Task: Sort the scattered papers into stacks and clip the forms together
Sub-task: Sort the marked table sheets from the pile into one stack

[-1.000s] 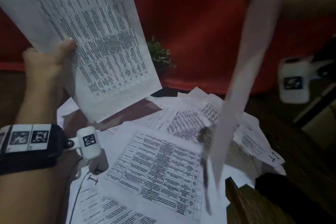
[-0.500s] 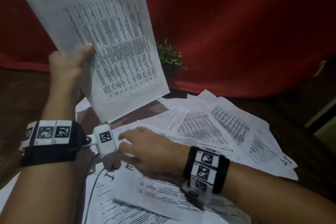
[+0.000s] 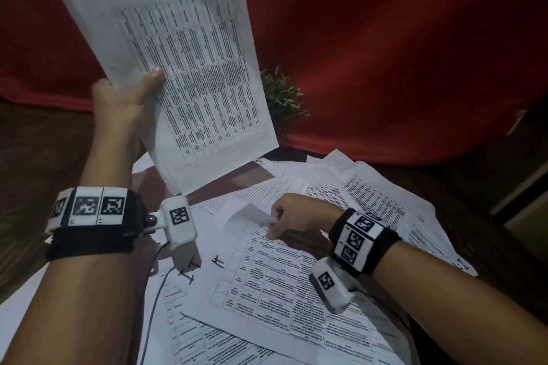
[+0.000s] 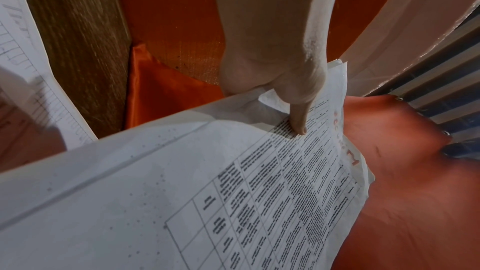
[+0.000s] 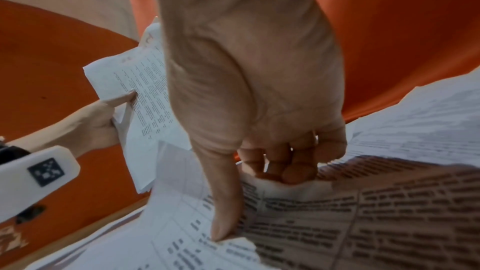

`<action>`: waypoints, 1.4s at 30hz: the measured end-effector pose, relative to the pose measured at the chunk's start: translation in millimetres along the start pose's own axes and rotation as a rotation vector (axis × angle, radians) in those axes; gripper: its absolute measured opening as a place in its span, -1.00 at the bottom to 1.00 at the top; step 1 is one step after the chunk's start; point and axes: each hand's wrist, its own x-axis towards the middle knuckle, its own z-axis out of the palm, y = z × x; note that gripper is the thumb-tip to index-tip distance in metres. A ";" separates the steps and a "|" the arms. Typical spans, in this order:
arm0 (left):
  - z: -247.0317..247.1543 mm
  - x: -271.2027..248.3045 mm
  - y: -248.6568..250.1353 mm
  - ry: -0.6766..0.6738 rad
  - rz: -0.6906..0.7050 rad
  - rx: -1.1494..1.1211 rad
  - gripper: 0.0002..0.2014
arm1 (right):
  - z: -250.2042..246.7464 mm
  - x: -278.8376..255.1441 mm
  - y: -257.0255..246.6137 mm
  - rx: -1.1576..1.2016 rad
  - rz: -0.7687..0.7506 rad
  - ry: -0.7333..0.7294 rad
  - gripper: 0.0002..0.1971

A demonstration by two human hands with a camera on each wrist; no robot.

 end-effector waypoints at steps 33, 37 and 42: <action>2.1 10.9 18.6 -0.334 0.002 -0.309 -0.31 | -106.2 -78.8 120.2 1.053 -0.143 0.657 -0.64; 42.3 -35.2 21.3 -0.339 -0.013 -0.181 -0.84 | -121.1 -90.8 123.4 1.197 -0.286 0.754 -0.69; 92.2 -73.2 5.2 -0.600 -0.134 0.017 -0.71 | -130.1 -101.9 111.0 1.260 -0.441 0.883 -0.66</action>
